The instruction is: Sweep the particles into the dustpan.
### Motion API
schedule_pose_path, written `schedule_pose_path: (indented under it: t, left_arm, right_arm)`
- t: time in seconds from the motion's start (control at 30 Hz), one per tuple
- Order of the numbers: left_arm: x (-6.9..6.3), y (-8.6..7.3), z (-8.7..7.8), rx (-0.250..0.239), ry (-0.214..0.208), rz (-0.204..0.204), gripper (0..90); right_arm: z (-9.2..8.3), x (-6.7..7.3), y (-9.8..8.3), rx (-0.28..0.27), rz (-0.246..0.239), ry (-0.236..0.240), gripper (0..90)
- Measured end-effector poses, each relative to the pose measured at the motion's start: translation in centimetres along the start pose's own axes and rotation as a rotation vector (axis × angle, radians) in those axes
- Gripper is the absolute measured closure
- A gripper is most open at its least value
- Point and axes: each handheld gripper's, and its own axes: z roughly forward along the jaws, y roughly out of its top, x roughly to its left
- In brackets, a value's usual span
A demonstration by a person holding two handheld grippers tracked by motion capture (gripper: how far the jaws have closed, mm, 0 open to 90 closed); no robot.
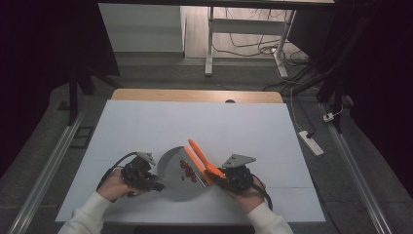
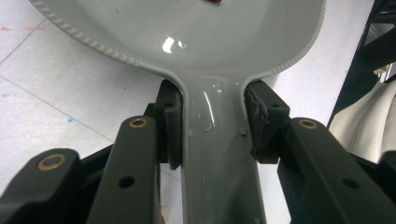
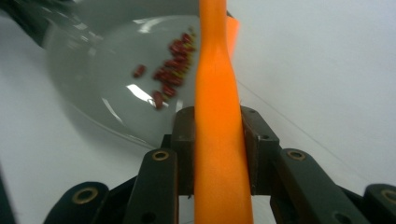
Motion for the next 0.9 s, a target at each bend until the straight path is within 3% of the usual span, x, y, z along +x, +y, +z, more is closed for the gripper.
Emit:
schedule_pose_path:
  t: [0.1, 0.2, 0.3, 0.47, 0.6, 0.77, 0.9]
  left_arm:
    - [0.1, -0.1, 0.2, 0.002, -0.002, -0.005, 61.4]
    - [0.1, -0.1, 0.2, 0.002, -0.003, -0.007, 61.4]
    - [0.1, -0.1, 0.2, 0.001, -0.003, -0.006, 61.4]
    - [0.1, -0.3, 0.4, -0.002, 0.002, -0.01, 61.3]
    - [0.1, -0.3, 0.5, -0.001, 0.003, -0.011, 61.3]
    - [0.1, -0.4, 0.6, -0.002, 0.009, -0.011, 61.3]
    - [0.1, -0.4, 0.7, 0.002, 0.007, -0.009, 61.3]
  right_arm:
    - [-0.3, 0.6, 0.5, -0.049, 0.013, 0.066, 70.1]
    - [-1.1, 0.8, 1.0, -0.101, -0.033, 0.032, 70.1]
    - [-2.0, -0.4, 1.0, -0.133, -0.004, 0.002, 70.1]
    - [-2.4, -2.7, 0.2, -0.118, 0.064, -0.047, 70.0]
    - [-1.9, -3.7, -0.1, -0.106, 0.081, -0.063, 70.0]
    - [-0.2, -3.5, 0.4, -0.093, 0.076, -0.046, 70.1]
    - [1.5, -2.0, 1.6, -0.075, 0.031, -0.004, 70.0]
